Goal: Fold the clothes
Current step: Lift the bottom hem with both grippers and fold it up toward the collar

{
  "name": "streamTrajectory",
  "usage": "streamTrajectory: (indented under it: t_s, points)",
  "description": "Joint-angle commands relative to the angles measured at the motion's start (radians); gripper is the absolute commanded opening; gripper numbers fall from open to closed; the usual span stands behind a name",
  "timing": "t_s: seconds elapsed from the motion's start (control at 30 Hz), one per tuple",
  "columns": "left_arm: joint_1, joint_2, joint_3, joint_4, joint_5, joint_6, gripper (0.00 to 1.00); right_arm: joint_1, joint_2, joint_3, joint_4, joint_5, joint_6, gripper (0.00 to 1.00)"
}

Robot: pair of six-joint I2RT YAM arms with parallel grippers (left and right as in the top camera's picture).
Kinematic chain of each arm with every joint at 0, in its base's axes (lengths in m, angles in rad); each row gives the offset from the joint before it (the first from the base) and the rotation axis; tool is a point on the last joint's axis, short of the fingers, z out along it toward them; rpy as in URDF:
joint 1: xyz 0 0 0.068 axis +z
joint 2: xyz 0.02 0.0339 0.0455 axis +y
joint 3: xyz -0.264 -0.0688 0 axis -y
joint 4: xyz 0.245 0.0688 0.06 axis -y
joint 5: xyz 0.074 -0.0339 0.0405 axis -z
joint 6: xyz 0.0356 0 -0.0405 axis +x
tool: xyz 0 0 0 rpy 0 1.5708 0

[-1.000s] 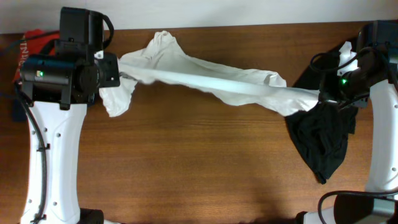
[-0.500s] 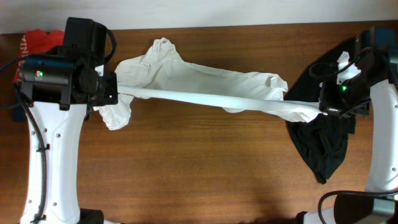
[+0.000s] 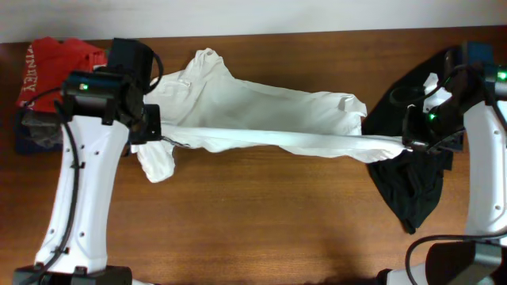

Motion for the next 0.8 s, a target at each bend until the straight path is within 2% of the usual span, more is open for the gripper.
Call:
streamTrajectory:
  t_s: [0.0, 0.2, 0.37, 0.77]
  points:
    - [0.021, -0.006, -0.069, 0.055, -0.08, -0.028, 0.01, -0.02, -0.017, -0.064, 0.041, 0.042, 0.003, 0.04]
    - [0.054, -0.001, -0.171, 0.184, -0.083, -0.028, 0.01, -0.02, -0.016, -0.204, 0.18, 0.042, 0.001, 0.04]
    - [0.075, 0.003, -0.216, 0.227, -0.083, -0.028, 0.01, -0.02, -0.014, -0.257, 0.261, 0.042, 0.001, 0.04]
    - [0.075, 0.073, -0.226, 0.254, -0.06, -0.028, 0.01, -0.02, -0.011, -0.27, 0.364, 0.042, 0.002, 0.04]
